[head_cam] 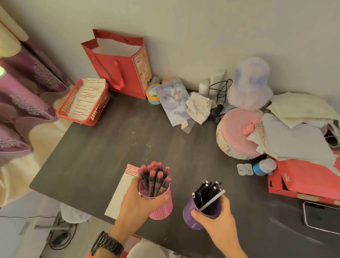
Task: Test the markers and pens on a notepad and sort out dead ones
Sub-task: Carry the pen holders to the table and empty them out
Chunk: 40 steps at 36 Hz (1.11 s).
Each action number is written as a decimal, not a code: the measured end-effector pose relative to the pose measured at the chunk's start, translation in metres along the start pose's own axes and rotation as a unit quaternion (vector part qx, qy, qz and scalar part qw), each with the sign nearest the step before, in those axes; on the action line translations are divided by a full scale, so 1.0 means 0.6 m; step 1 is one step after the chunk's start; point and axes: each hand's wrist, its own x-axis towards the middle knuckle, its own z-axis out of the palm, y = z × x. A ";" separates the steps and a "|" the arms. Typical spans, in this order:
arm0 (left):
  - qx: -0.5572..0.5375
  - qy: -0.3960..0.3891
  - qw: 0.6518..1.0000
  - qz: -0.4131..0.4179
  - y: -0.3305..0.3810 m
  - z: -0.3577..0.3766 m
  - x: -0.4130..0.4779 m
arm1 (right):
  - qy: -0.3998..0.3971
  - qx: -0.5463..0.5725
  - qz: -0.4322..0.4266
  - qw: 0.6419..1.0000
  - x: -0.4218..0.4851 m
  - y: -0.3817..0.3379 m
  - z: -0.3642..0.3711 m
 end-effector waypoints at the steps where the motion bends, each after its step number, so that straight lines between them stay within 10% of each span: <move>1: -0.007 0.003 1.000 -0.005 0.000 -0.006 -0.002 | -0.004 0.001 -0.004 1.000 -0.001 -0.001 0.003; 40: 0.110 -0.284 0.940 -0.153 -0.117 0.056 0.303 | 0.057 0.086 0.194 0.976 0.174 -0.049 0.133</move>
